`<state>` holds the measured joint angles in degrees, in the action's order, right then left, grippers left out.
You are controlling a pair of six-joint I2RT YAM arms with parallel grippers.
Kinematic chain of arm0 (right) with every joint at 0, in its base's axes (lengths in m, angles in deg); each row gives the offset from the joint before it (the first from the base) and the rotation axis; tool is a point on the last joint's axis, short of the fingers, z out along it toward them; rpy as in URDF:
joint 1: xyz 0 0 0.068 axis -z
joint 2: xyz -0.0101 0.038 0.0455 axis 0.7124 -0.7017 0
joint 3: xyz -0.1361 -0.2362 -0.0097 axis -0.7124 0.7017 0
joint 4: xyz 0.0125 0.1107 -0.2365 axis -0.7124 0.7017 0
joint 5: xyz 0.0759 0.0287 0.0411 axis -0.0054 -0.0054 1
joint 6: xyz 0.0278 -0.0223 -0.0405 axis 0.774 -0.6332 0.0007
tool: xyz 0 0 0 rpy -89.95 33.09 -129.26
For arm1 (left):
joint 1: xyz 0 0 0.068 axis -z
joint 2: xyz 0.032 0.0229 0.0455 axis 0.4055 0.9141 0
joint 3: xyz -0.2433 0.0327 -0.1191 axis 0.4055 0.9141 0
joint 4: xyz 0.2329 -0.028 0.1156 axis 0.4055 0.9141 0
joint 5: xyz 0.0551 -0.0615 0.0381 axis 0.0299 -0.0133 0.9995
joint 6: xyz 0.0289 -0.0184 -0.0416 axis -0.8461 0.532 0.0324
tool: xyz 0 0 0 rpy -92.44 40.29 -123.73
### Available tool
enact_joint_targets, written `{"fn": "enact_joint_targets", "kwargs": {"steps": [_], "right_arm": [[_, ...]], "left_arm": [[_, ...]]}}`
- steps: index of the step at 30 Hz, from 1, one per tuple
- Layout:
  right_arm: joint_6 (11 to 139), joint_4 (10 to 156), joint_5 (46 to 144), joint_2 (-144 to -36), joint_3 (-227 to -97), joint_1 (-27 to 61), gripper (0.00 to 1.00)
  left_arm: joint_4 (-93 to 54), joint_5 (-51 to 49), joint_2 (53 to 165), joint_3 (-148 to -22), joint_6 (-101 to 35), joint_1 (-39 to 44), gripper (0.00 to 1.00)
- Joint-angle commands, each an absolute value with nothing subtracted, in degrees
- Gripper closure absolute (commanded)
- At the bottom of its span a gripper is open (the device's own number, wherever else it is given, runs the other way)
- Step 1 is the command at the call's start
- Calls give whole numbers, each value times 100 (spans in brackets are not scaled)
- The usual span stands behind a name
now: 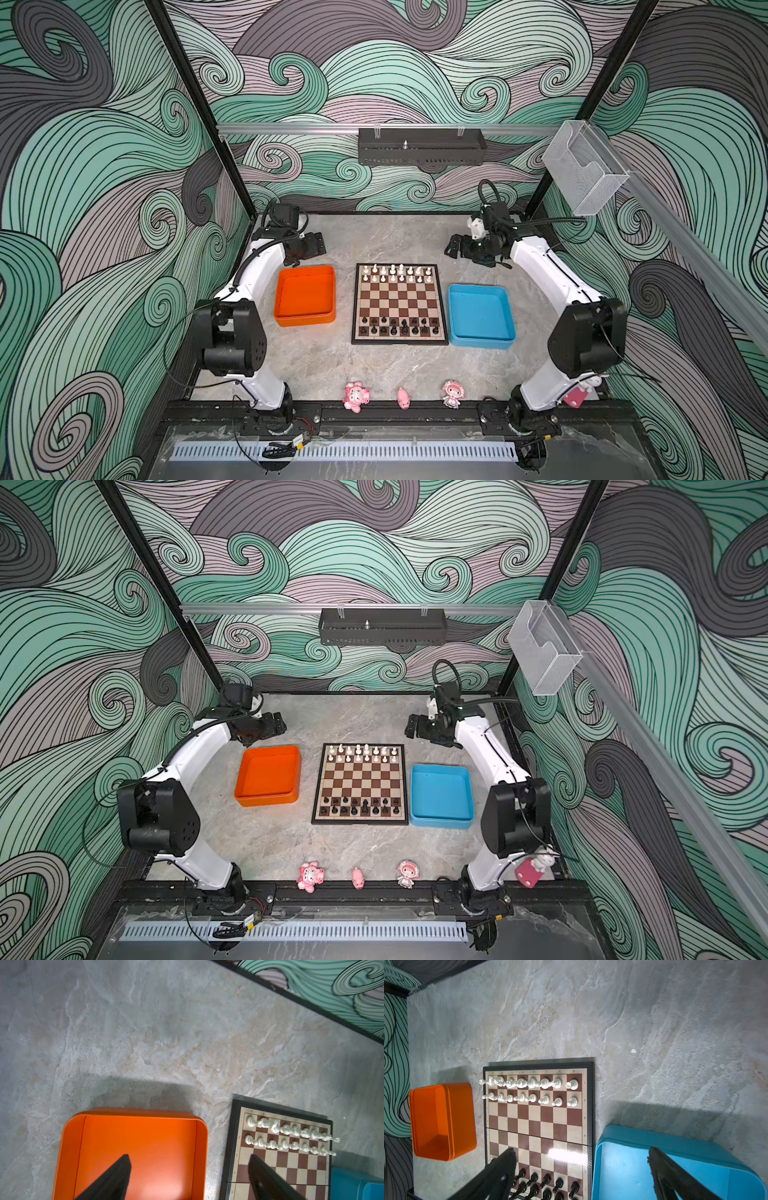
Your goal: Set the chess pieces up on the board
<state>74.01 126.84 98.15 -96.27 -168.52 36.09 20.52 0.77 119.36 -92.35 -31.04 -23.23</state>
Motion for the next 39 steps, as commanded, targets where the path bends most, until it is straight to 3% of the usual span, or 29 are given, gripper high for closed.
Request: {"fn": "enact_joint_targets", "kwargs": {"steps": [1,8,12,18,23,27,31,39], "right_arm": [[7325,12369,9661,-9251,-16629,3857,1],[7472,11832,9343,-8434,-16074,4162,1],[7530,11710,9036,-8051,-15779,4272,1],[7353,11636,8730,-7663,-15584,4374,1],[7125,11292,8755,-7417,-15284,4389,1],[7092,9590,8783,-6920,-14224,4394,1],[6945,8193,8499,-6507,-13180,4391,1],[6452,8353,8251,-6606,-12847,4394,1]], "left_arm": [[1005,-288,11310,-8921,-3272,-2646,9],[-159,-814,10475,-8154,-3201,-3260,8],[-392,-168,10108,-7935,-3273,-3284,5],[-1931,810,9481,-7144,-3841,-3289,1],[-1543,631,9409,-7028,-4286,-3284,2],[-1465,248,9130,-6668,-4820,-3272,2],[-1507,966,8766,-6152,-5148,-2964,2],[-2134,1679,8673,-5068,-5507,-2365,1]]}}
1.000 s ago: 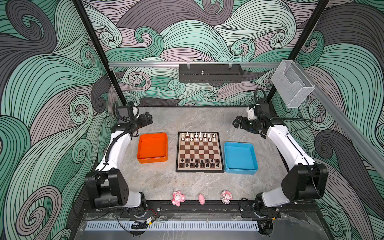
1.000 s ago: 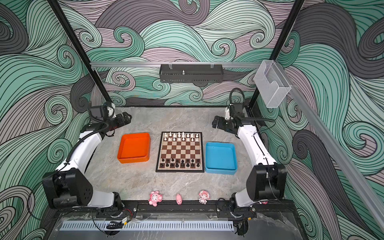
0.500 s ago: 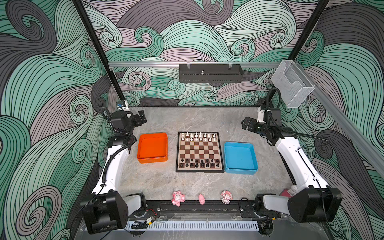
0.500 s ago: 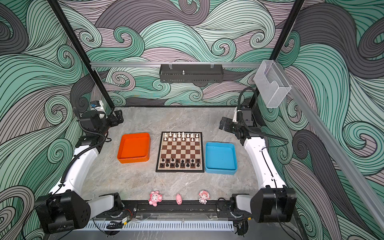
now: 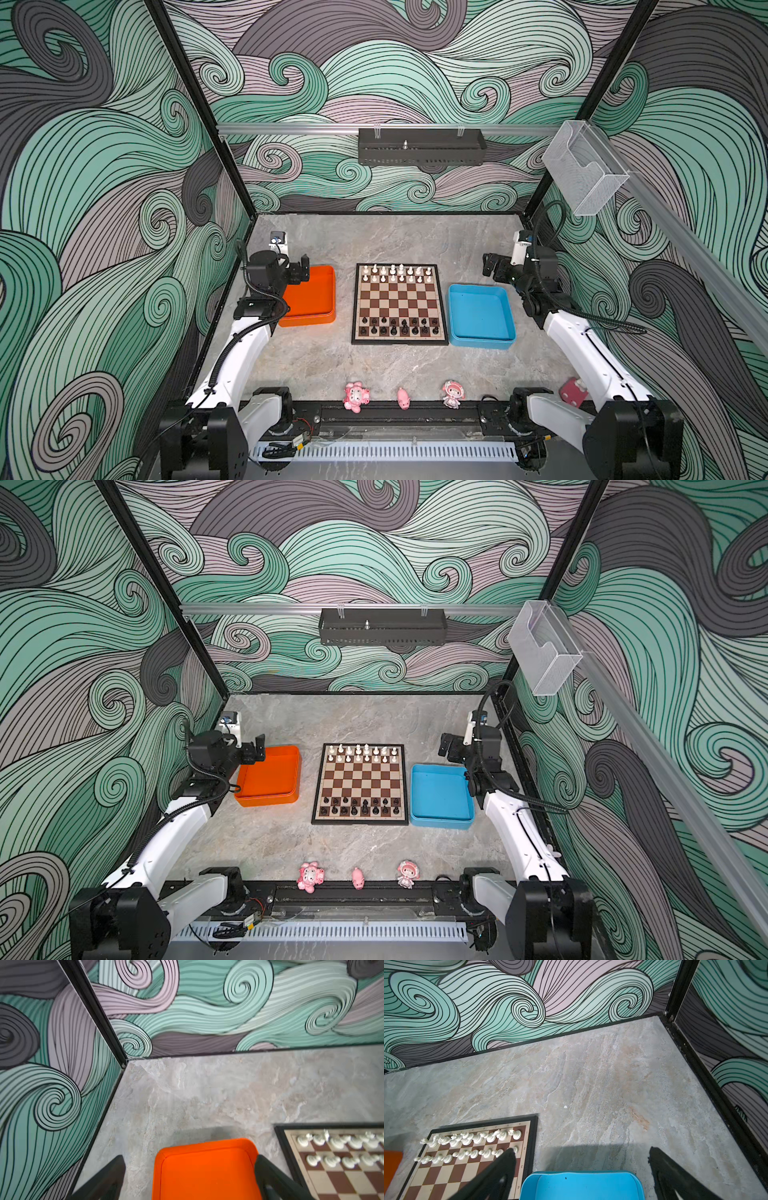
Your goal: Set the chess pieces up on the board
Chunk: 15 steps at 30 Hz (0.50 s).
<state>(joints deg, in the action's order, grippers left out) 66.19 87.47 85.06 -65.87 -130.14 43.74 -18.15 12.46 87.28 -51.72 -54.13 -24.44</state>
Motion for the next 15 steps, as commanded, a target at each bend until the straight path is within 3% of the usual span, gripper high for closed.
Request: {"fn": "enact_joint_targets", "kwargs": {"steps": [1,8,15], "right_arm": [[6614,8254,8119,-6608,-12731,4394,1],[6731,7609,7794,-6848,-12232,4398,1],[6122,6715,8113,-7422,-11940,4407,1]], "left_arm": [[-2142,1781,8676,-4989,-5353,-2333,1],[-2774,2087,9163,-4614,-4986,-2225,1],[-4143,2081,9807,-4061,-4782,-2226,1]]}}
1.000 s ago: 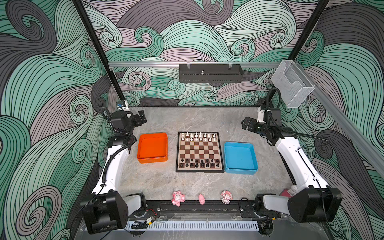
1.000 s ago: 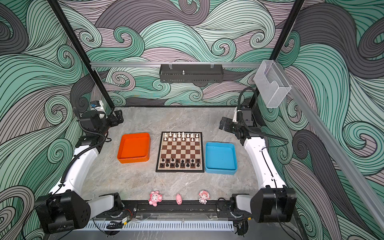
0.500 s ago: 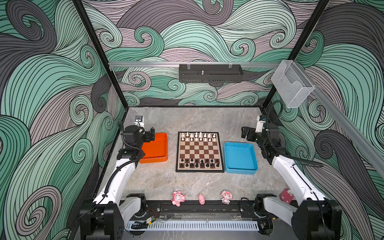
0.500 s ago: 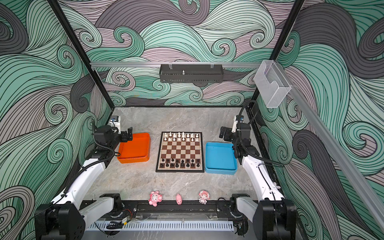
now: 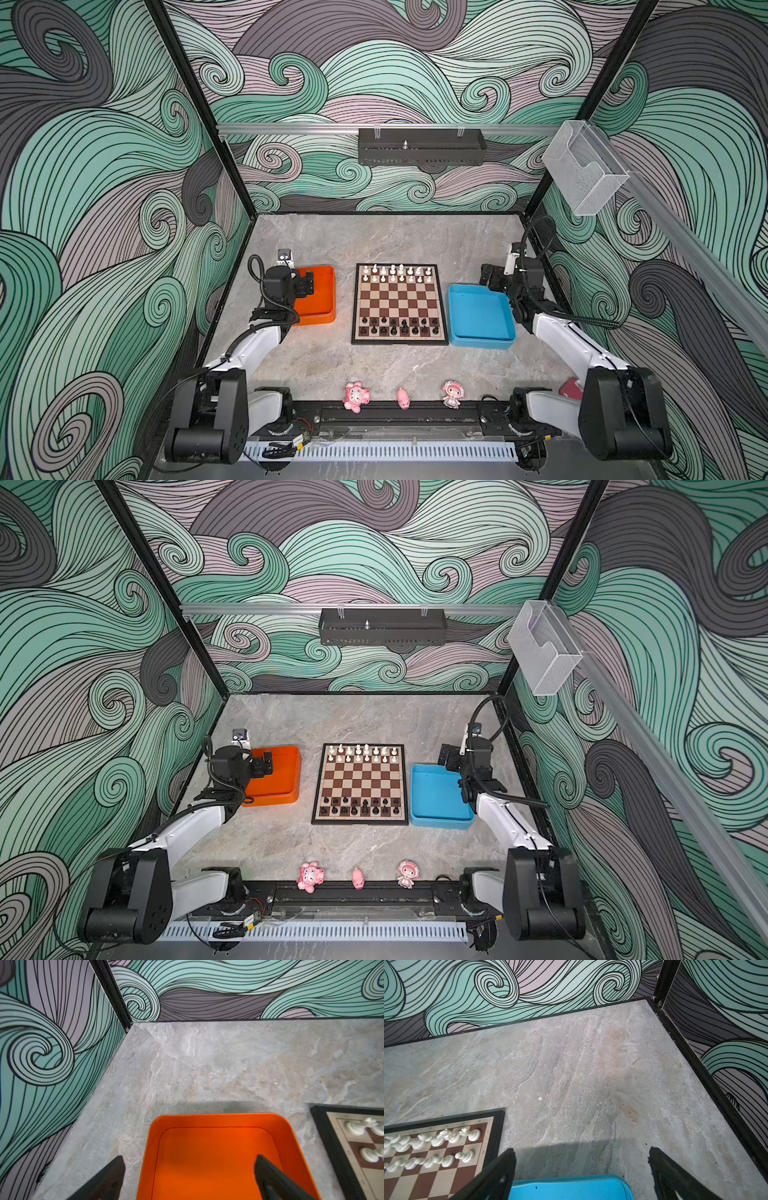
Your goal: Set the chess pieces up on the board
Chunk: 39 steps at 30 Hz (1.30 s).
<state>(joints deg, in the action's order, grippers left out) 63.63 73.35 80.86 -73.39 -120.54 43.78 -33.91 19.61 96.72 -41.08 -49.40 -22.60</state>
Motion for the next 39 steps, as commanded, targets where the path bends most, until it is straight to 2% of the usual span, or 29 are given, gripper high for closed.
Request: {"fn": "enact_joint_targets", "kwargs": {"steps": [1,6,12,17,25,31,33,39], "right_arm": [[6113,6508,8090,-7436,-11839,4428,1],[5307,5821,8057,-7384,-11420,4469,1],[5826,4908,7797,-7711,-11002,4533,1],[6045,4314,7616,-8086,-10863,4568,1],[5805,3554,8231,-8978,-10885,4561,1],[5655,3455,8565,-9024,-10829,4552,1],[5469,3499,8960,-9057,-10877,4540,1],[5466,3462,8977,-9047,-10850,4530,1]], "left_arm": [[-4267,2040,9894,-4018,-4827,-2225,1],[-4716,2119,10280,-3915,-4927,-2255,1],[-5387,1990,11043,-3877,-4900,-2317,1],[-5360,1693,11405,-4029,-4792,-2490,1],[-5196,1315,11448,-4125,-4704,-2682,1],[-5194,1315,11445,-4123,-4707,-2682,1],[-5199,1315,11444,-4121,-4705,-2682,1],[-5187,1315,11443,-4125,-4705,-2682,1]]}}
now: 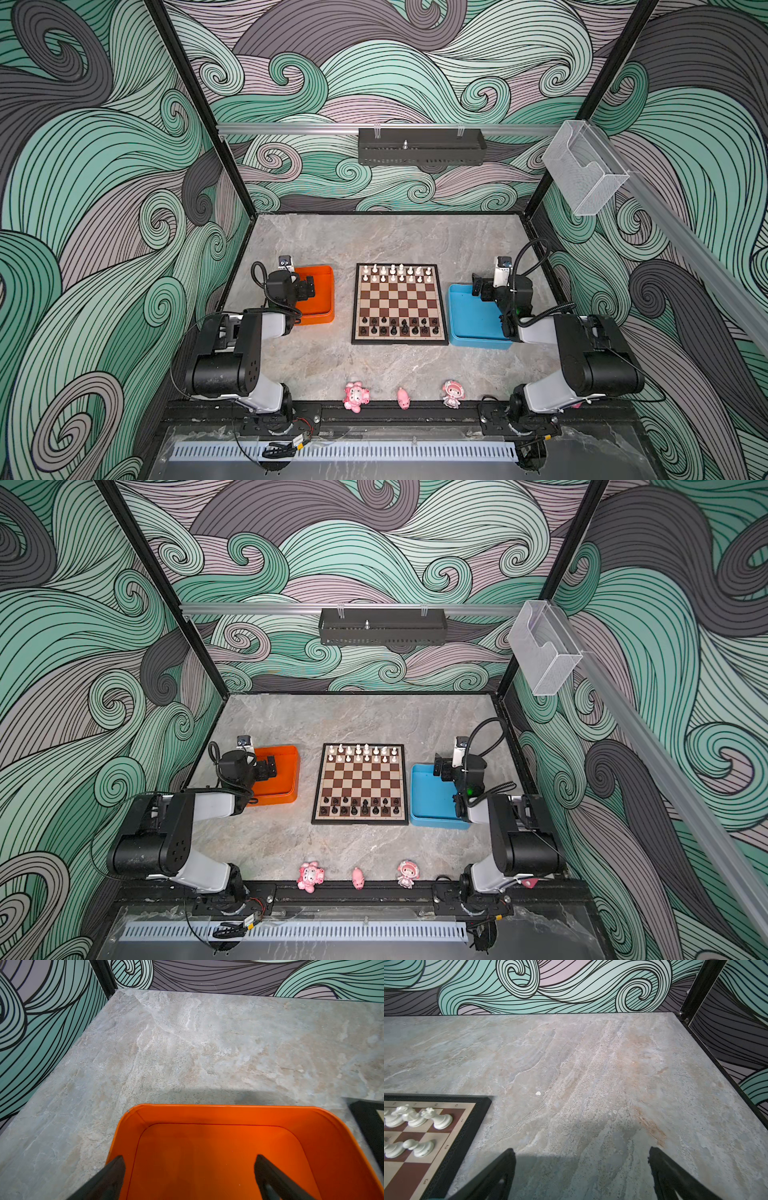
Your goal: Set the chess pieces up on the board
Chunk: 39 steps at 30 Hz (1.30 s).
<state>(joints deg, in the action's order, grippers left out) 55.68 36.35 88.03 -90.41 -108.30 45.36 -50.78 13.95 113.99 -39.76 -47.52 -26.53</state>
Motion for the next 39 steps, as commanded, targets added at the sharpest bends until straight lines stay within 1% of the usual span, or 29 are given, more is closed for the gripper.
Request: {"fn": "enact_joint_targets", "kwargs": {"steps": [1,6,39], "right_arm": [[5484,3512,8947,-9045,-10878,4533,1],[5566,3565,8736,-9060,-10918,4535,1],[5560,3557,8740,-9052,-10898,4540,1]], "left_arm": [[-5186,1315,11436,-4125,-4705,-2682,1],[-5195,1324,11436,-4117,-4704,-2682,1],[-5197,1324,11436,-4113,-4704,-2682,1]]}}
